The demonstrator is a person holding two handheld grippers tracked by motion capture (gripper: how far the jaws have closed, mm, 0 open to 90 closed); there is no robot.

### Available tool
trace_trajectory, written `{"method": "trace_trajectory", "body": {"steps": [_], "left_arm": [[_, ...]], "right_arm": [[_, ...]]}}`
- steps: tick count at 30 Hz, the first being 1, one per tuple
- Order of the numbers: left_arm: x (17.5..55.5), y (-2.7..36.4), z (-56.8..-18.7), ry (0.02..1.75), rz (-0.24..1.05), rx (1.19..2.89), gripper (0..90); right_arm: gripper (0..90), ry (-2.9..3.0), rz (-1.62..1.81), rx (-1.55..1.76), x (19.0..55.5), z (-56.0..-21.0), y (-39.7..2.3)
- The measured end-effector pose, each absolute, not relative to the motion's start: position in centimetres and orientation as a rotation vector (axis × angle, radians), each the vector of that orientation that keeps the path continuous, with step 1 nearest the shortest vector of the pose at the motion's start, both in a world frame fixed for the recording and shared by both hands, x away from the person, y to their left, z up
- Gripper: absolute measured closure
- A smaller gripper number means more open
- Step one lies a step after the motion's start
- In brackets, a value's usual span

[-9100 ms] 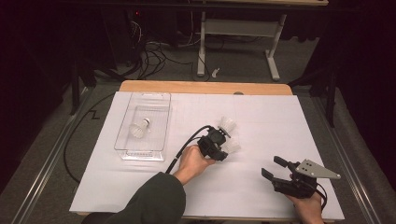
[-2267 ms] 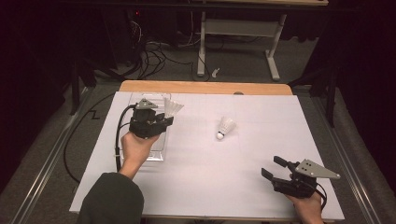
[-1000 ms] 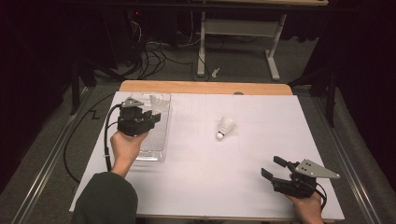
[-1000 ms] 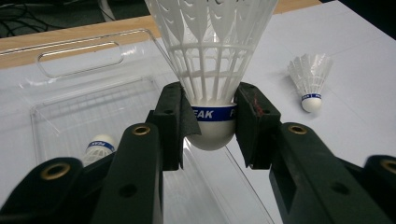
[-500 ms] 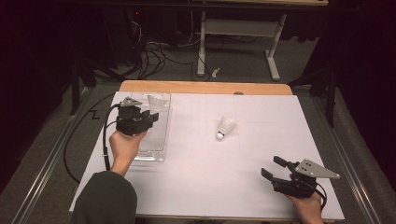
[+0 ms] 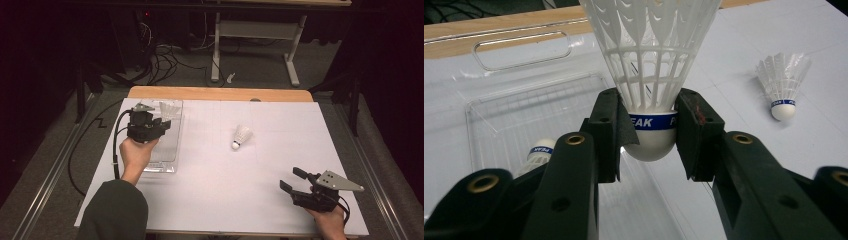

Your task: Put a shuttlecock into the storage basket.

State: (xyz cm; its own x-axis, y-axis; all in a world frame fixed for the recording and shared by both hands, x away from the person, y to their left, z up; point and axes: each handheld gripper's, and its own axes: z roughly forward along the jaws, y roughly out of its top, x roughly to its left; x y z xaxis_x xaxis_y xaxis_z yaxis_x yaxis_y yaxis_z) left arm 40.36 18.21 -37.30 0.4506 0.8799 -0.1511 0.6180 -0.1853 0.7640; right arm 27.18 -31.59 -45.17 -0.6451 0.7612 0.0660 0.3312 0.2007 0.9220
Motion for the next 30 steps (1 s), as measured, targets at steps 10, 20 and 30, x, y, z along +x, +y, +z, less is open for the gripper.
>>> {"method": "trace_trajectory", "body": {"steps": [10, 20, 30], "left_arm": [[41.5, 18.4, -37.4, 1.302, 0.419, 1.929, 65.3], [42.9, 18.4, -37.7, 1.348, 0.396, 1.968, 65.3], [44.2, 18.2, -37.8, 1.385, 0.374, 1.992, 65.2]], "right_arm": [[29.7, 2.076, 1.435, 1.019, 27.2, -45.2, -31.6], [29.7, 2.076, 1.436, 1.018, 27.2, -45.2, -31.6], [29.7, 2.076, 1.436, 1.018, 27.2, -45.2, -31.6]]}}
